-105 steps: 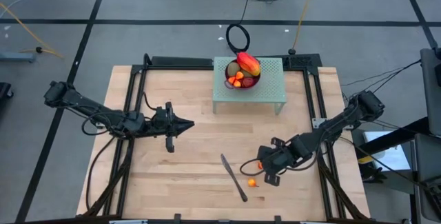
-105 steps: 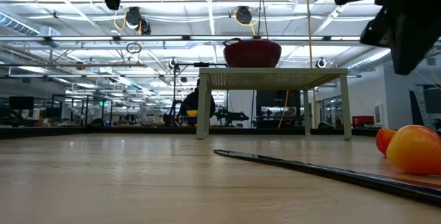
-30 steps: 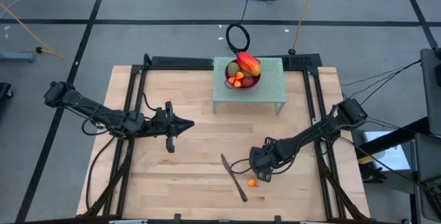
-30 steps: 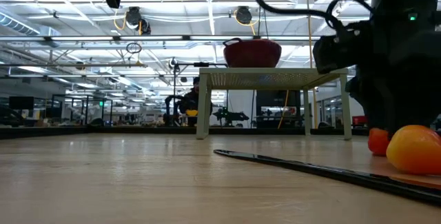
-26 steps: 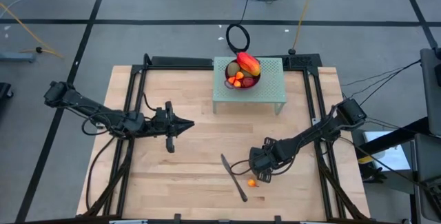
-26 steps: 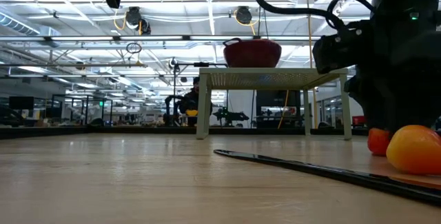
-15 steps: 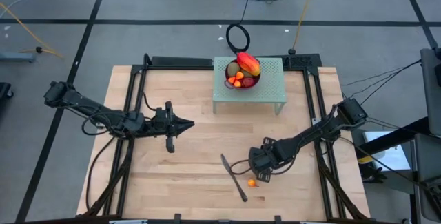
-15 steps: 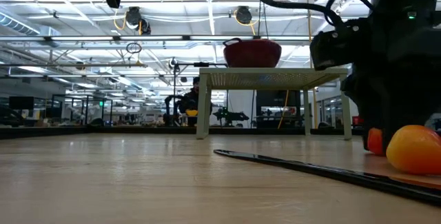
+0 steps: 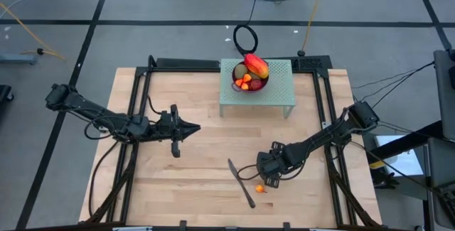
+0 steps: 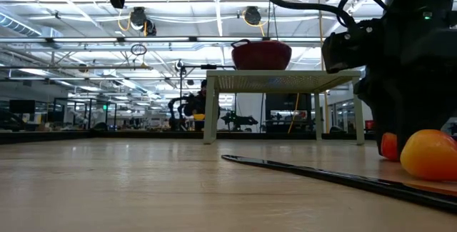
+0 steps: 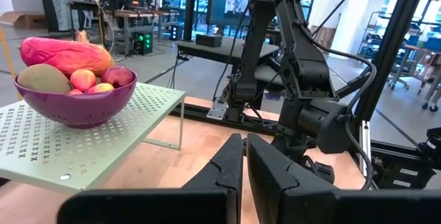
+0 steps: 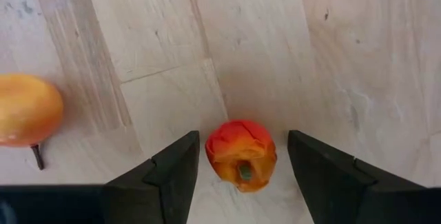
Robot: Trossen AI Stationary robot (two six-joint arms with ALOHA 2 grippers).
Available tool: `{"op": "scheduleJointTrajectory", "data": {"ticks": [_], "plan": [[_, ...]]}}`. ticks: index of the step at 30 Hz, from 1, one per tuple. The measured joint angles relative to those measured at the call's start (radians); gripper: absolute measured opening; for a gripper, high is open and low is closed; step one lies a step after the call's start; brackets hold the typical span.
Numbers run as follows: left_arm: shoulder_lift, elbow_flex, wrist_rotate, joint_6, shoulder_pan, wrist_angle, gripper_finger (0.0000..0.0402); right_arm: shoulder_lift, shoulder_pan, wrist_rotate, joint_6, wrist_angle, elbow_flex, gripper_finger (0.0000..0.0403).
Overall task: Pick & Place Fruit
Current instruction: Put the orange pear into the violet strainer bowl on the shelf
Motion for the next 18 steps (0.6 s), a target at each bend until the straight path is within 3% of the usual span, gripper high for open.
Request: {"op": "scheduleJointTrajectory", "data": {"ticks": [18], "plan": [[0.0, 0.0, 0.0, -0.006, 0.0, 0.0, 0.0021, -0.002, 0.0, -0.001, 0.009, -0.001, 0.001, 0.0122]]}}
